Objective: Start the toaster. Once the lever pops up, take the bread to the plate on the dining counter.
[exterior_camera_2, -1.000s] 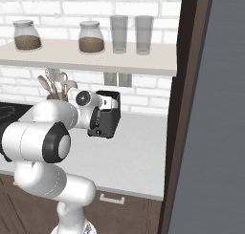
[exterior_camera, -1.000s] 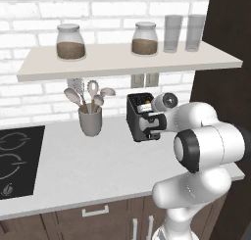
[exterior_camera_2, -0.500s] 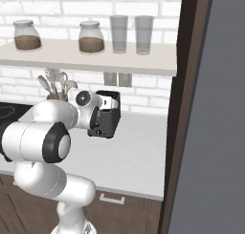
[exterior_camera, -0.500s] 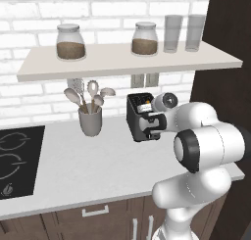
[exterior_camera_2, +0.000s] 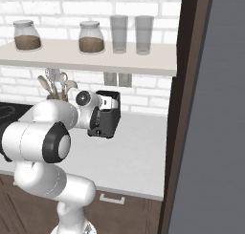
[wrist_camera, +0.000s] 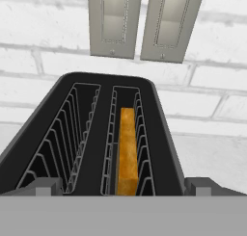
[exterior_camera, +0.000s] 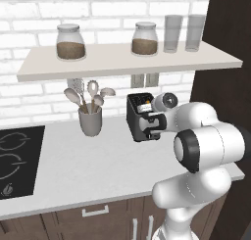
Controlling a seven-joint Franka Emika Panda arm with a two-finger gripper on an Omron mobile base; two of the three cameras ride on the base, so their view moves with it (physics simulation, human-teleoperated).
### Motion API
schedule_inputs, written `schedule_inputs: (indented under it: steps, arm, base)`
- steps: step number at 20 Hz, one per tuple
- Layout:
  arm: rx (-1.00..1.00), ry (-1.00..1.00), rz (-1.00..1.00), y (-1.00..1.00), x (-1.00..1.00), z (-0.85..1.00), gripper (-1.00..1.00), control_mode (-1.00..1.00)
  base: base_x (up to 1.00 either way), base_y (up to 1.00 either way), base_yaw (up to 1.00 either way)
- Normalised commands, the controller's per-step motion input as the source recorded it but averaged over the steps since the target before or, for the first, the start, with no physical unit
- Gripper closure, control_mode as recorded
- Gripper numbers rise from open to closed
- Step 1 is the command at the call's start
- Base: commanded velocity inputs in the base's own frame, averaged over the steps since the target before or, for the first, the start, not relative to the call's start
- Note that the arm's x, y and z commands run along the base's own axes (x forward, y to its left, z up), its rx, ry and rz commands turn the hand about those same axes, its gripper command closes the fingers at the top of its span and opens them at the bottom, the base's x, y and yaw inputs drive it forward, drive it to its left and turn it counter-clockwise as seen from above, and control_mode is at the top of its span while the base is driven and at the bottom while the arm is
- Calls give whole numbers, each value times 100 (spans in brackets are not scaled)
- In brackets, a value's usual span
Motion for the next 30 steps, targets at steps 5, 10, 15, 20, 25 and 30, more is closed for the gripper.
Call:
schedule_inputs:
  steps: [5,10,15,20,25,30]
  arm:
    - [0,0,0,0,0,0,-100,-100]
    - [0,0,0,0,0,0,-100,-100]
    - [0,0,0,0,0,0,-100,-100]
    - [0,0,0,0,0,0,-100,-100]
    - [0,0,0,0,0,0,-100,-100]
    - [0,0,0,0,0,0,-100,-100]
  base:
    - [0,0,0]
    - [0,0,0]
    - [0,0,0]
    - [0,0,0]
    - [0,0,0]
    - [0,0,0]
